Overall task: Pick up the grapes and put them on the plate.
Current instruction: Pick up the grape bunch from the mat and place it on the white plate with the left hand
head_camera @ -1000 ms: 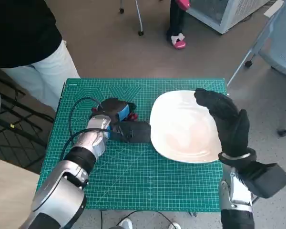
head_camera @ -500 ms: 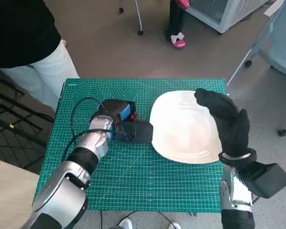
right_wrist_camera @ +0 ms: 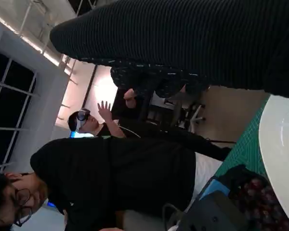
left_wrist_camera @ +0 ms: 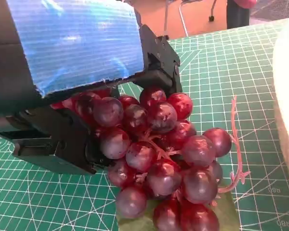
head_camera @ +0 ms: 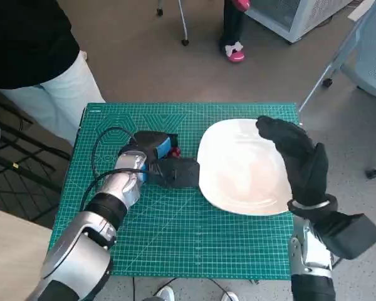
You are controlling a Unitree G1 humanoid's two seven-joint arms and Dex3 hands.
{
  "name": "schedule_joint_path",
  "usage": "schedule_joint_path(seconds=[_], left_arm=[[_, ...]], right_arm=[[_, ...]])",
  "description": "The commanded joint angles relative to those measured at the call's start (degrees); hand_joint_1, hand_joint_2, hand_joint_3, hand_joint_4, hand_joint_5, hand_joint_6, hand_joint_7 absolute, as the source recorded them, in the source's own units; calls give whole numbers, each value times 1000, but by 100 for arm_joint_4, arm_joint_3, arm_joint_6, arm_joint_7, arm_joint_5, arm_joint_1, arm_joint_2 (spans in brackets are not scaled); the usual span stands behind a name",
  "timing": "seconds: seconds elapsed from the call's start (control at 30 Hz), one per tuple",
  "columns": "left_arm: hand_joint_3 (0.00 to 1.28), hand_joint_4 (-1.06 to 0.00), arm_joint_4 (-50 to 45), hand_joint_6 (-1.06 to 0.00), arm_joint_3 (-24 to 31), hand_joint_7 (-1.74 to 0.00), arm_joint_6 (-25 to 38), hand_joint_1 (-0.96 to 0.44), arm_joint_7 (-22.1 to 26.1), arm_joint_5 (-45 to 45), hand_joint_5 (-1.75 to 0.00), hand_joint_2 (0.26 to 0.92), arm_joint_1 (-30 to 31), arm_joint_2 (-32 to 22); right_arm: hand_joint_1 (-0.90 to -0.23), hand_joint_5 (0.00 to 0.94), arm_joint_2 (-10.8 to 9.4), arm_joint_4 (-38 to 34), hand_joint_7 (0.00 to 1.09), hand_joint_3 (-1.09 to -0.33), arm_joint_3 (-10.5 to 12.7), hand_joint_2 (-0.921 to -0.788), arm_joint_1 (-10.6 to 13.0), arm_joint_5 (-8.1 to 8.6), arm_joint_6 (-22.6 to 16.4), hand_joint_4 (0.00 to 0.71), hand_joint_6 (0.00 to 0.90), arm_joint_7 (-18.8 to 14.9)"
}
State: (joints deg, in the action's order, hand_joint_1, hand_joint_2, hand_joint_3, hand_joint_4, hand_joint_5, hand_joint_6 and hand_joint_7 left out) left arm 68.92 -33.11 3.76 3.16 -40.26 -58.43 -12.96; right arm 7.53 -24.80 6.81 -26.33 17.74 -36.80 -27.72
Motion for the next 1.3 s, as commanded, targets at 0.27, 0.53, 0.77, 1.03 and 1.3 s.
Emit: schedule_joint_path(seconds=[0.27, 0.53, 0.77, 1.03, 1.3], left_arm=[[190, -553, 45, -508, -11, -1176, 76, 2, 105, 10, -1413, 921, 162, 21], [195, -534, 1, -512, -6, -1175, 60, 2, 169, 14, -1430, 921, 125, -24], [200, -525, -405, -509, 57, -1175, 91, 2, 302, 43, -1443, 921, 118, -182], [166, -584, -1660, -520, 287, -1174, 378, 1, 560, 68, -1369, 921, 342, -550], [186, -580, -3924, -477, 637, -1240, 833, 2, 809, -119, -1346, 921, 960, -1136]], right_arm=[[-595, 0, 3, -87, 471, -904, 18, -921, 45, -13, 30, 367, -1, -35], [-595, 1, -11, -59, 473, -903, 6, -921, 50, -19, 43, 367, -1, -21], [-595, 0, -13, -25, 472, -904, 2, -921, 51, -10, 58, 367, -1, -18], [-594, 0, -8, -77, 471, -905, 18, -921, 24, 3, 37, 367, -1, -32], [-591, 0, 12, -121, 472, -905, 50, -921, -3, 30, 17, 367, -1, -48]])
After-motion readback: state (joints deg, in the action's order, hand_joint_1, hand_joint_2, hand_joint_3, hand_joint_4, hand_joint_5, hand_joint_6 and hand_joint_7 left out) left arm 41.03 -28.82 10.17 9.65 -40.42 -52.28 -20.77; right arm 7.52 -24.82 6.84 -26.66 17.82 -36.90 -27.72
